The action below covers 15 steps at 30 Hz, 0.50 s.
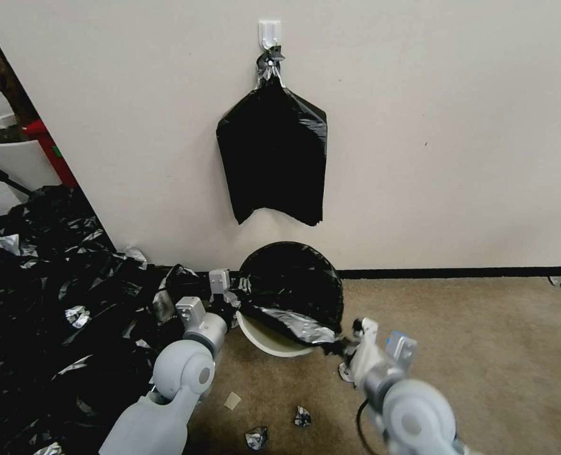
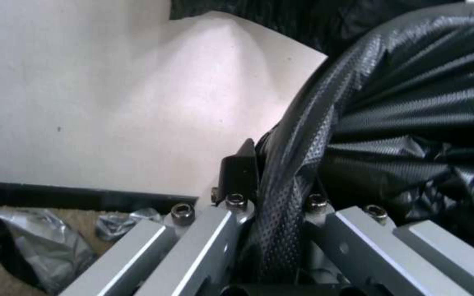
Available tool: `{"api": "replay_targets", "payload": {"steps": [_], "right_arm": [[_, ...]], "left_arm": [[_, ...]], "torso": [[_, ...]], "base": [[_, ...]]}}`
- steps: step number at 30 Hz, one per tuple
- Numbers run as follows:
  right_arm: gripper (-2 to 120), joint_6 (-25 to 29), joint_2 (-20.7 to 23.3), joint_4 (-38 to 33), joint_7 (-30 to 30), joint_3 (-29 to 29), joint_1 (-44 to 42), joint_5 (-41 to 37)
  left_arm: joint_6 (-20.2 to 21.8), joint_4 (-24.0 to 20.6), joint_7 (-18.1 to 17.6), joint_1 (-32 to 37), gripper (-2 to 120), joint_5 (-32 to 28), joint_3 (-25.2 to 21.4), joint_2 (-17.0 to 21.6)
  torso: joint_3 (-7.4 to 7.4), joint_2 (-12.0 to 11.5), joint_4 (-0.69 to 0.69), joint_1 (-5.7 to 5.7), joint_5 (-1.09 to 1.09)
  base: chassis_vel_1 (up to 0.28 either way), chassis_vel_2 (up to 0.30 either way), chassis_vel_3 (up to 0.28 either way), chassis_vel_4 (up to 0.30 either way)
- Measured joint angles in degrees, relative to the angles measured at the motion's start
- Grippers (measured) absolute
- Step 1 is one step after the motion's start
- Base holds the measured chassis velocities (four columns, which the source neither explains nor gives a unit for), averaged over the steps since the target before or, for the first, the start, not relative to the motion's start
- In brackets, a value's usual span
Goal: Place a trash bag onto the trash bin.
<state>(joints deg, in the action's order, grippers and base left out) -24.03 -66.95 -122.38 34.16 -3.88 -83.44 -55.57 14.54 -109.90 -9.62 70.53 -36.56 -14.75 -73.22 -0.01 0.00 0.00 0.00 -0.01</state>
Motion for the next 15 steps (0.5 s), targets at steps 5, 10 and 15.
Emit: {"api": "replay_targets", "payload": {"steps": [5, 10, 15], "right_arm": [[30, -0.9, 1.7, -1.4, 4.3, 2.2, -2.5, 7.3], [43, -1.9, 4.6, -4.2, 4.2, 2.2, -4.0, 12.2], [63, -0.6, 9.0, -6.5, -5.0, 1.1, -7.1, 27.8]], "left_arm": [[1.3, 0.3, -1.9, -1.0, 3, 0.0, -0.1, -0.1], [2.8, 1.0, -3.2, -1.6, 2, -0.1, 0.2, -0.1], [4.3, 1.7, -6.1, -2.9, 2, -1.7, 0.4, -0.6]], "torso": [[0.0, 0.0, 0.0, 0.0, 0.03], [0.0, 0.0, 0.0, 0.0, 0.03], [0.0, 0.0, 0.0, 0.0, 0.01]], "base": [[0.0, 0.0, 0.0, 0.0], [0.0, 0.0, 0.0, 0.0], [0.0, 0.0, 0.0, 0.0]]}}
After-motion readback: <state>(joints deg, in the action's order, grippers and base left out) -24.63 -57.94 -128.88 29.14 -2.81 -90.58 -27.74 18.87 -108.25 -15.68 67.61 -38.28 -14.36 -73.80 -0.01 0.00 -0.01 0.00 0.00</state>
